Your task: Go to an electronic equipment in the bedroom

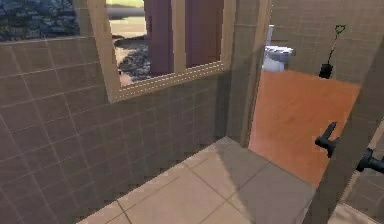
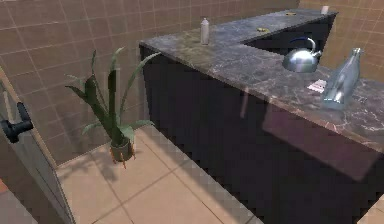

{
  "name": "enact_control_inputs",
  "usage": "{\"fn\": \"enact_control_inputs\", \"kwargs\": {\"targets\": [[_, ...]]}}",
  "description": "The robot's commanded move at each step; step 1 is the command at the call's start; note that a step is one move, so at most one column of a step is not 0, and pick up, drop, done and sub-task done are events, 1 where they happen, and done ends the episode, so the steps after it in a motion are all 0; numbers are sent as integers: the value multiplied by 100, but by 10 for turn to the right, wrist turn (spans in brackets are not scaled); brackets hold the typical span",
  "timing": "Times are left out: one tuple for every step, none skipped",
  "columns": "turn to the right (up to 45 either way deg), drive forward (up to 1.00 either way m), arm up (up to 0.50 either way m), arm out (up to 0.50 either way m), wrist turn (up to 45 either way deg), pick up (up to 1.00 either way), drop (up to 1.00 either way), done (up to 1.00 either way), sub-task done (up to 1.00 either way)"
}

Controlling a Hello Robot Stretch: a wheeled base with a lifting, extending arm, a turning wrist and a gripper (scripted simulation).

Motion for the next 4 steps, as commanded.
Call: {"fn": "enact_control_inputs", "kwargs": {"targets": [[30, 0, 0, 0, 0, 0, 0, 0, 0], [0, 45, 0, 0, 0, 0, 0, 0, 0], [120, 0, 0, 0, 0, 0, 0, 0, 0], [0, 40, 0, 0, 0, 0, 0, 0, 0]]}}
